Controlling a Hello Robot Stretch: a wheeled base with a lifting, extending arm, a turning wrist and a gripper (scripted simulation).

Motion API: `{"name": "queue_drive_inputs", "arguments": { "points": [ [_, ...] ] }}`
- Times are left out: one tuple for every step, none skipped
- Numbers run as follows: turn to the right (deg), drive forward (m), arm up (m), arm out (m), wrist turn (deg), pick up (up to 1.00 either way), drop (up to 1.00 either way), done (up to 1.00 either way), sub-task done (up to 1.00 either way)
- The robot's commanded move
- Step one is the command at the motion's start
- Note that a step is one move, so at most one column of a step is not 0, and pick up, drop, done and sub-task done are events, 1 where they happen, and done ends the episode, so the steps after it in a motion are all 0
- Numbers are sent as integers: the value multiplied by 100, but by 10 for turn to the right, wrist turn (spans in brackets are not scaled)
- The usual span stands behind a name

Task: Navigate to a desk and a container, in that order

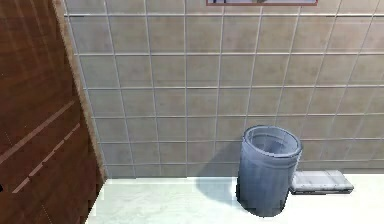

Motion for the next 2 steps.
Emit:
{"name": "queue_drive_inputs", "arguments": {
  "points": [
    [0, 10, 0, 0, 0, 0, 0, 0, 0],
    [450, 0, 0, 0, 0, 0, 0, 0, 0]
  ]
}}
